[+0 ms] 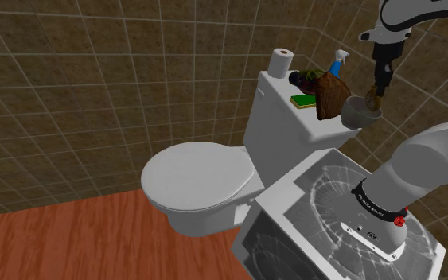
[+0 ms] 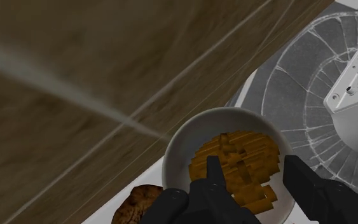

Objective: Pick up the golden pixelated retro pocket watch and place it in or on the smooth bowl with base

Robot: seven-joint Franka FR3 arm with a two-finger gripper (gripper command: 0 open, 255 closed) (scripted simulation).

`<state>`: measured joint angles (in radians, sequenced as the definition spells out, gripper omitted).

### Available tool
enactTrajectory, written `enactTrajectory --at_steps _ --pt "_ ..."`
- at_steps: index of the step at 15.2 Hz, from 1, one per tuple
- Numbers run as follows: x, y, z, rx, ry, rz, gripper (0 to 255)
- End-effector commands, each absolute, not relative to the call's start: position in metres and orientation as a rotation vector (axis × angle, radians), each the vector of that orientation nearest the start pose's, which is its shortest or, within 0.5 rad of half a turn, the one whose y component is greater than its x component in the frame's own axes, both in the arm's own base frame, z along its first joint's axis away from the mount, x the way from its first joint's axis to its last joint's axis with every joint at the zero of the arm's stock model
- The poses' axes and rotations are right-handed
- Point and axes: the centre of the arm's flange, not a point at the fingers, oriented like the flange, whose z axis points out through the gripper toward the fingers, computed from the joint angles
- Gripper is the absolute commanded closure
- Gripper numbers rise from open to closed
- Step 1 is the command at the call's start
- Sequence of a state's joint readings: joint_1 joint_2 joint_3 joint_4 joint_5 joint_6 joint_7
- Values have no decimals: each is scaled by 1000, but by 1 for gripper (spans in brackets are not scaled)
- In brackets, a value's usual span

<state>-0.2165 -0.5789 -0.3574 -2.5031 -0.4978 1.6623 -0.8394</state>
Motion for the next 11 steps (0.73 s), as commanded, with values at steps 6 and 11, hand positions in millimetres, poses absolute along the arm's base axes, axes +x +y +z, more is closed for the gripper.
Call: enactTrajectory --at_steps 6,11 --pt "269 -235 439 -3053 -724 628 255" --pt "269 -235 439 -3053 -724 628 0"
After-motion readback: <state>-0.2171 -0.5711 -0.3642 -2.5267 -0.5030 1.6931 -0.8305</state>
